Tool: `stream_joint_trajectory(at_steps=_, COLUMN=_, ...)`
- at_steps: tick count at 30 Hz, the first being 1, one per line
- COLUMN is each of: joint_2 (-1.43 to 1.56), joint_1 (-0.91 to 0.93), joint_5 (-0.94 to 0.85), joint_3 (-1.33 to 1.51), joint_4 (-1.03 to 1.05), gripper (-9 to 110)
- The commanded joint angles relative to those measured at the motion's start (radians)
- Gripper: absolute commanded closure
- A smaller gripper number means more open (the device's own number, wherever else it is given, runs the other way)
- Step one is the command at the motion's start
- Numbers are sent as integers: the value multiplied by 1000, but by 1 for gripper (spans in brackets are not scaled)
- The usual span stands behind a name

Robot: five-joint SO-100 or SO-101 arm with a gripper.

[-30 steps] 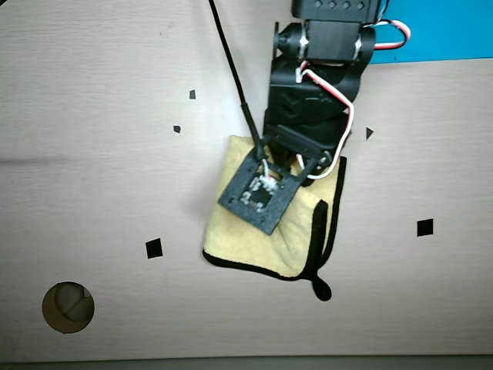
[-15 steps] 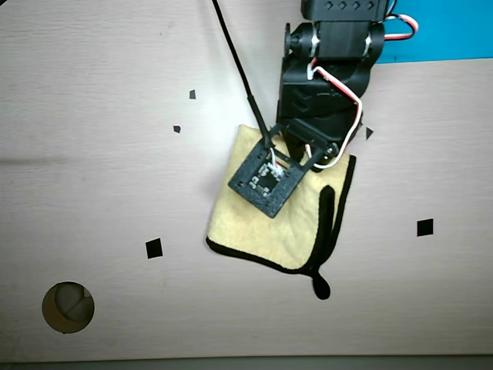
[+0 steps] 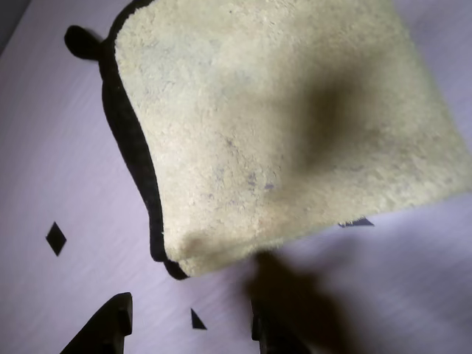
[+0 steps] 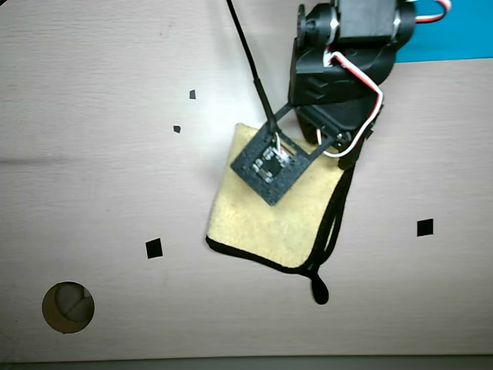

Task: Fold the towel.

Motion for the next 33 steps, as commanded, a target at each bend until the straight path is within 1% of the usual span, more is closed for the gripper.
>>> stream_joint_trajectory(at_steps=1, joint_2=44, joint_1=0, joint_5=94, joint_3=-95, joint_4=69, gripper=84)
stream_joint_trajectory(at_steps=4, joint_2=11, joint_1=12, joint_5=160, joint_3=-74, joint_4=12, gripper=90)
stream_joint_trajectory(at_steps=8, joint_2=-64, joint_1=3, joint_5=324, joint_3=-74, joint_4=-74, gripper=101)
stream_joint_trajectory(at_steps=11, joint_2=-115, joint_1=-17, joint_5=437, joint_3=-112, joint_4=-84, gripper=101)
stream_joint_trajectory(at_steps=14, joint_2=-147, joint_1=-14, joint_5=506, joint_3=-129, joint_4=-83, gripper=101)
stream_joint_trajectory(at_steps=17, joint_2=-144, joint_1=6, joint_5=512, joint_3=-117, joint_4=-83, gripper=101)
stream_joint_trajectory(at_steps=24, joint_2=-143, joint_1=63, joint_5=457, joint_3=-106, joint_4=-74, gripper=101)
stream_joint_trajectory(at_steps=33, joint_2=-132, joint_1=38, joint_5=430, joint_3=-95, joint_4=-52, gripper=101)
